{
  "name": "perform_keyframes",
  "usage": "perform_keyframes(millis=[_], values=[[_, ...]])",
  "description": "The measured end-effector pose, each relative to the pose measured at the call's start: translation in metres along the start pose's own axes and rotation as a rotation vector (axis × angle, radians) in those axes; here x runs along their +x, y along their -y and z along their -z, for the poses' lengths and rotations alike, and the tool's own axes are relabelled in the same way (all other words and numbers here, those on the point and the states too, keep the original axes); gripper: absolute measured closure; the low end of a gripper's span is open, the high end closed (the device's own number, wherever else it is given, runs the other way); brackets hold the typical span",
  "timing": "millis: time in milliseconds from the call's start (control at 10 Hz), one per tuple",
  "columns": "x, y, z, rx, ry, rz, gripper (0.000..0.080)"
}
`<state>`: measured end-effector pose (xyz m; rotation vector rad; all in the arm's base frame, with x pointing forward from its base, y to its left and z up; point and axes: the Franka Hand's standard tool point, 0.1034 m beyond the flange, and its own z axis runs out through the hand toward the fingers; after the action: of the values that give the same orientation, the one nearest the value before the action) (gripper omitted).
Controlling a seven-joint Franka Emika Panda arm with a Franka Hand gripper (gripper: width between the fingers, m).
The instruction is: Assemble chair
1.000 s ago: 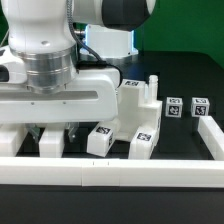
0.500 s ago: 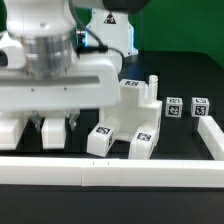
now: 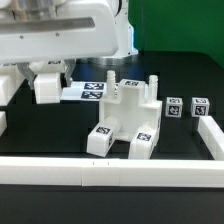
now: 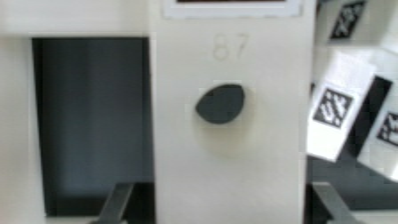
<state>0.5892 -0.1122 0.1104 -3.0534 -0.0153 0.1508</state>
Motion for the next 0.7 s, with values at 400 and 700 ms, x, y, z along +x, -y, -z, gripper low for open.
perform_keyframes(millis=[400, 700], values=[[-0.0018, -0.0003, -0.0056, 0.001, 0.007, -0.176, 0.0515], [-0.0094, 0.0013, -0.0032, 0.017, 0.009, -0.401, 0.0515]])
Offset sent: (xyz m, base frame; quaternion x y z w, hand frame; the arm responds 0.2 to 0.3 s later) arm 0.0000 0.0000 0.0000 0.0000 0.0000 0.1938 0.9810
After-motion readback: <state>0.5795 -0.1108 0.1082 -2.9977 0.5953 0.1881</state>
